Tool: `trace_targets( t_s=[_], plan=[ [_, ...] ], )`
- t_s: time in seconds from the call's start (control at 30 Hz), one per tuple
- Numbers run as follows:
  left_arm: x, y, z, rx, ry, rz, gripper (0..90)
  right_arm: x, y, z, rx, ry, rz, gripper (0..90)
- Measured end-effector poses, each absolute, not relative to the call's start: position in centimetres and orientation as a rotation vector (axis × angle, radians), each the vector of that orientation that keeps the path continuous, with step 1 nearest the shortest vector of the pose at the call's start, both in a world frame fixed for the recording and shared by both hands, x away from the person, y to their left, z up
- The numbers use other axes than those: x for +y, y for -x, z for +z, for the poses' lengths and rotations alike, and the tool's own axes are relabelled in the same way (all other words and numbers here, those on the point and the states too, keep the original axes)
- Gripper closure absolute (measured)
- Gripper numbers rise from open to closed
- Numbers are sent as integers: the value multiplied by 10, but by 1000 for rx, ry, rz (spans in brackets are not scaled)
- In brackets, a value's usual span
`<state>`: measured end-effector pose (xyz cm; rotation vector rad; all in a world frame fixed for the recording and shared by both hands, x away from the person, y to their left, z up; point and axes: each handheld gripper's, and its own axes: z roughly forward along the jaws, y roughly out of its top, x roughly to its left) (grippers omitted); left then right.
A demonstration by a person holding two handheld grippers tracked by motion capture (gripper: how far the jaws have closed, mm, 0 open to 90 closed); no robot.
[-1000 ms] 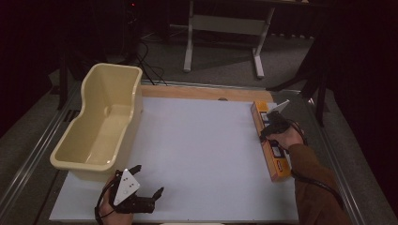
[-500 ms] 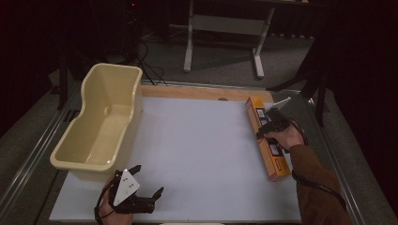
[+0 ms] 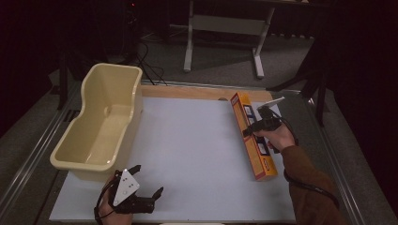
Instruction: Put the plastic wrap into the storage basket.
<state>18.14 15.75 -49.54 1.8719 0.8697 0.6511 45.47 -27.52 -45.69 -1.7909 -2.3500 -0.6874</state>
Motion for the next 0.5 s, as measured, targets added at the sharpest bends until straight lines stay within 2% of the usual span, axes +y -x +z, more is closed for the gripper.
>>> trace_targets(
  t_s=[0.5],
  plan=[
    [158, -181, -495, 872, -1864, 651, 17, -218, -442, -445, -2234, 1581, -884, 393]
  ],
)
